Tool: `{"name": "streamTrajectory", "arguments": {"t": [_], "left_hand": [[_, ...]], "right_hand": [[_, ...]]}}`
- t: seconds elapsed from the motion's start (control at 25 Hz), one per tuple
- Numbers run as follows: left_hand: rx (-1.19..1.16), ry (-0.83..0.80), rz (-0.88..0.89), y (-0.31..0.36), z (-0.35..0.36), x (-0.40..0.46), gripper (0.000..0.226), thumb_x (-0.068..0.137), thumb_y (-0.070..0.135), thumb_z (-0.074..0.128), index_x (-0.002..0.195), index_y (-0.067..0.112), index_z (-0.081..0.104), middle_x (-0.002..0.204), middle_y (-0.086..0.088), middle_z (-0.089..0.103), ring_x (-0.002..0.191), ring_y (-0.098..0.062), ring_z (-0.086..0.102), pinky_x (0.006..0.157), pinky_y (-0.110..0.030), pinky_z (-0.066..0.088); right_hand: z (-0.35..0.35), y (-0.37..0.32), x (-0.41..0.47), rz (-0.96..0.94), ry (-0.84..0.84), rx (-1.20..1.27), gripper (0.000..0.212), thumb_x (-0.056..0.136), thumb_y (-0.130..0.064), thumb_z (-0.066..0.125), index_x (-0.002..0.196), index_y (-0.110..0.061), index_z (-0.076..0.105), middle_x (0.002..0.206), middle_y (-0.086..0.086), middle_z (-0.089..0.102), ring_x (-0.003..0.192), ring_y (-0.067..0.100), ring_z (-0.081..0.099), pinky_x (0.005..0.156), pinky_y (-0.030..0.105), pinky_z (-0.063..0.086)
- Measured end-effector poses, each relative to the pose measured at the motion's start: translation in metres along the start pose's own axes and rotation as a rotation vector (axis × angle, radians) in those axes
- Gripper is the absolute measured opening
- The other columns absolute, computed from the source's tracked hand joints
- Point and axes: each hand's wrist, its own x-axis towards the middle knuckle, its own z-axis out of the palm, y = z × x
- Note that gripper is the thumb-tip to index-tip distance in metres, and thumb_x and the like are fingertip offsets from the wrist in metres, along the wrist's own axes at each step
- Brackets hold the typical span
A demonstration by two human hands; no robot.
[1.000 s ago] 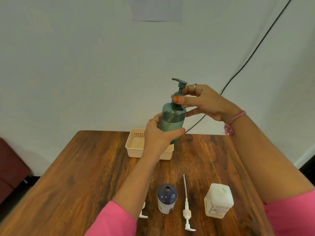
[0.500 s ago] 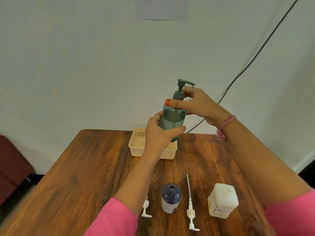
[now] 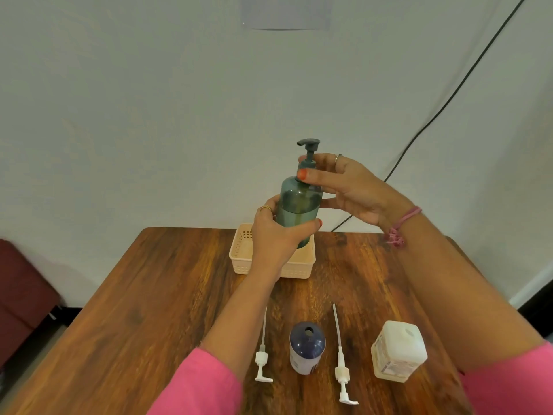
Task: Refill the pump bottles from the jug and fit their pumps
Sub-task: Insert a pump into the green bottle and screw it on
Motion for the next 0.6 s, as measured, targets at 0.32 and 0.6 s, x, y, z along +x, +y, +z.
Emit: {"name": "streamTrajectory", "arguments": {"t": [0.32, 0.6], "left_hand": [[-0.031, -0.004, -0.018, -0.005, -0.005, 0.007, 0.069, 0.062, 0.026, 0.088, 0.12, 0.029, 0.05, 0.116, 0.003, 0.059, 0.103, -0.011, 0.057, 0.08, -0.027, 0.056], [-0.029, -0.005, -0.017, -0.011, -0.007, 0.013, 0.073, 0.061, 0.026, 0.088, 0.123, 0.026, 0.05, 0.116, 0.003, 0.058, 0.106, -0.014, 0.057, 0.085, -0.033, 0.057]], "right_hand": [[0.012, 0.007, 0.01, -0.075, 0.139, -0.098, 0.028, 0.074, -0.02, 0.079, 0.093, -0.015, 0.059, 0.109, 0.004, 0.066, 0.098, 0.015, 0.066, 0.074, 0.034, 0.06], [0.016, 0.01, 0.01, -0.036, 0.108, -0.107, 0.03, 0.081, -0.024, 0.073, 0.109, -0.014, 0.069, 0.109, 0.001, 0.07, 0.101, 0.015, 0.067, 0.085, 0.038, 0.057]]}}
